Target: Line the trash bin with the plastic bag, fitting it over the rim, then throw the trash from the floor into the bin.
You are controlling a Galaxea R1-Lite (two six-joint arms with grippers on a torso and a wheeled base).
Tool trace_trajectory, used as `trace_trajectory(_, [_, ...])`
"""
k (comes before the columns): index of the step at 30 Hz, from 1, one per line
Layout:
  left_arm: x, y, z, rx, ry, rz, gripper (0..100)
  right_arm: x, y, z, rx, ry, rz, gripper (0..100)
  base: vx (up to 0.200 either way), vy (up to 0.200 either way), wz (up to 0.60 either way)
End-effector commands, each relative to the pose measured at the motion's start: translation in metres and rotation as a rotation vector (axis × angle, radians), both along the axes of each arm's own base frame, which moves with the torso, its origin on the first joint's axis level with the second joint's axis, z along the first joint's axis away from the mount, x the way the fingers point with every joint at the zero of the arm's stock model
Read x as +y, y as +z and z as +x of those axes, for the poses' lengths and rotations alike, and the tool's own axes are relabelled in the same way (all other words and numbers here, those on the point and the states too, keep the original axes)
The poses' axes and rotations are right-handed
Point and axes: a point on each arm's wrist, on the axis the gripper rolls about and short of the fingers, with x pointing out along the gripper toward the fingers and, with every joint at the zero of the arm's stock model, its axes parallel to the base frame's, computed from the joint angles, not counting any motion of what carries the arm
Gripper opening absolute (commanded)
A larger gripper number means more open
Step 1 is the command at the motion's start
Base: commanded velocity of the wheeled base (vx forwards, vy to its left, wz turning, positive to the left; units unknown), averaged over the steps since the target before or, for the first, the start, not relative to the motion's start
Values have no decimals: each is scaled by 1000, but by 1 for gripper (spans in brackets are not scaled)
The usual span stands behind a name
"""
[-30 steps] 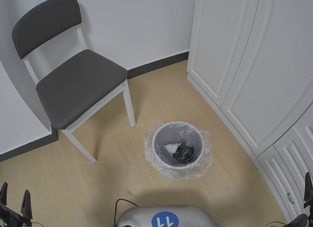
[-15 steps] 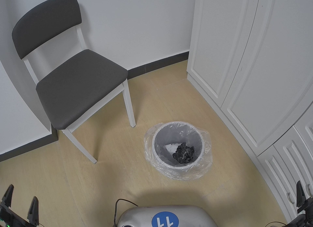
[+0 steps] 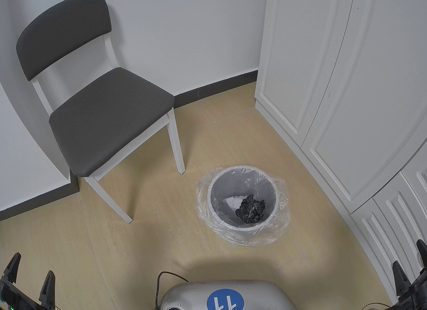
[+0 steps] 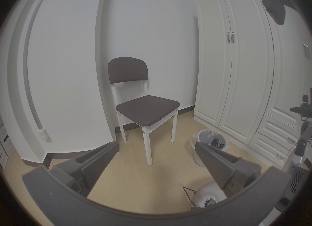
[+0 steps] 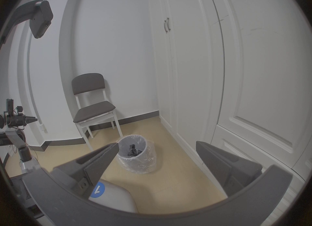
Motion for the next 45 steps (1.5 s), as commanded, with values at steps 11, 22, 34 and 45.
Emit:
trace_trajectory(11, [0, -5, 0, 0, -6, 15, 100, 0, -5, 0, -20, -14, -119, 100, 0, 0, 0])
trace_trajectory(22, [0, -5, 0, 0, -4, 12, 100, -2, -7, 1, 16, -87, -72, 100, 0, 0, 0])
trace_trajectory(34, [0, -5, 0, 1, 16, -12, 100, -3, -10, 1, 56, -131, -6, 100, 0, 0, 0])
trace_trajectory(45, [0, -5, 0, 2, 16, -11, 100, -3, -10, 1, 56, -131, -12, 100, 0, 0, 0])
